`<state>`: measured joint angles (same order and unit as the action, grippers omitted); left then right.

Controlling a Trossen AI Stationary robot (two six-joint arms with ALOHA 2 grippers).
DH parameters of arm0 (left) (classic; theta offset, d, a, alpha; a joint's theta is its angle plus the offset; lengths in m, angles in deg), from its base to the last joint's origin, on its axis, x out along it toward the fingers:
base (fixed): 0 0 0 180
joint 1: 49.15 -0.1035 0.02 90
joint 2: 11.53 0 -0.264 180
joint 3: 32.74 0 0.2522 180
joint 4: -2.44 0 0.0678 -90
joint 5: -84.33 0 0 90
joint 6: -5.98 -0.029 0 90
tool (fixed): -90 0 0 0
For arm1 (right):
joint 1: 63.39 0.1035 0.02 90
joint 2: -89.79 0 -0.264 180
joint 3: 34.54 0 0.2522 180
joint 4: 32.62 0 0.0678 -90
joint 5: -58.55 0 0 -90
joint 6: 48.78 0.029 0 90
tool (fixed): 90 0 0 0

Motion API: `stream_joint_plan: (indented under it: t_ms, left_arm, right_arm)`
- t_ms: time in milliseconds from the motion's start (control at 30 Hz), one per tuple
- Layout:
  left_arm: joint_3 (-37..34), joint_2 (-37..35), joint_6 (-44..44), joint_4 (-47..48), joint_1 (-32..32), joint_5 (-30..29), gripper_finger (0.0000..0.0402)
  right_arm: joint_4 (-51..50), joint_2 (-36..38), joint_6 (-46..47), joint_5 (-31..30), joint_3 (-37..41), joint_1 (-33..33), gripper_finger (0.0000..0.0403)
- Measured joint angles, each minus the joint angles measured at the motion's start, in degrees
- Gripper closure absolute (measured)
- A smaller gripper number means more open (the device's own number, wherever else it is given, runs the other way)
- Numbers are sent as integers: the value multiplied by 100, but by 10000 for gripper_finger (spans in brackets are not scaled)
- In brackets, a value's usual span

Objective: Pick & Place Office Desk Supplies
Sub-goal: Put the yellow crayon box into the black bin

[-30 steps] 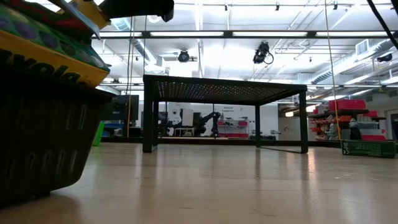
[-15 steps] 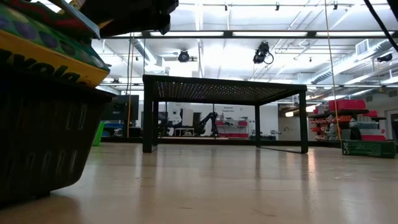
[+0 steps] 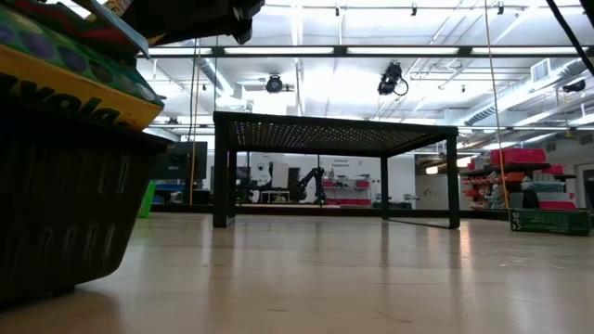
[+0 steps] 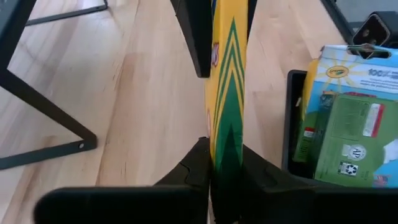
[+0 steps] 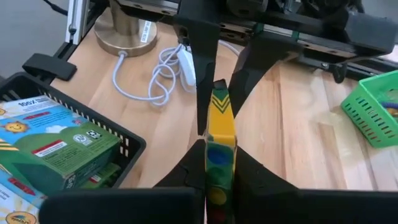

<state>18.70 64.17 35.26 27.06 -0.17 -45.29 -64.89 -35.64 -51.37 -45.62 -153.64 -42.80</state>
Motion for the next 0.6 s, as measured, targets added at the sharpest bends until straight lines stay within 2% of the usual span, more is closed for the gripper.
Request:
stream_joint_plan:
  t_ms: [133,267,433,600]
  left_arm:
    - [-2,1,10,23,159,-45,299]
    - [-2,2,53,15,315,-68,260]
    - [-2,2,335,133,595,-146,243]
    - [-4,2,852,474,866,-675,241]
  right_arm:
    - [-102,1,-99,-17,-1,95,375]
    - [-185,-4,-92,-179,0,167,375]
    - [-213,18,-303,-284,0,340,375]
    - [-278,79,-460,-339,0,599,375]
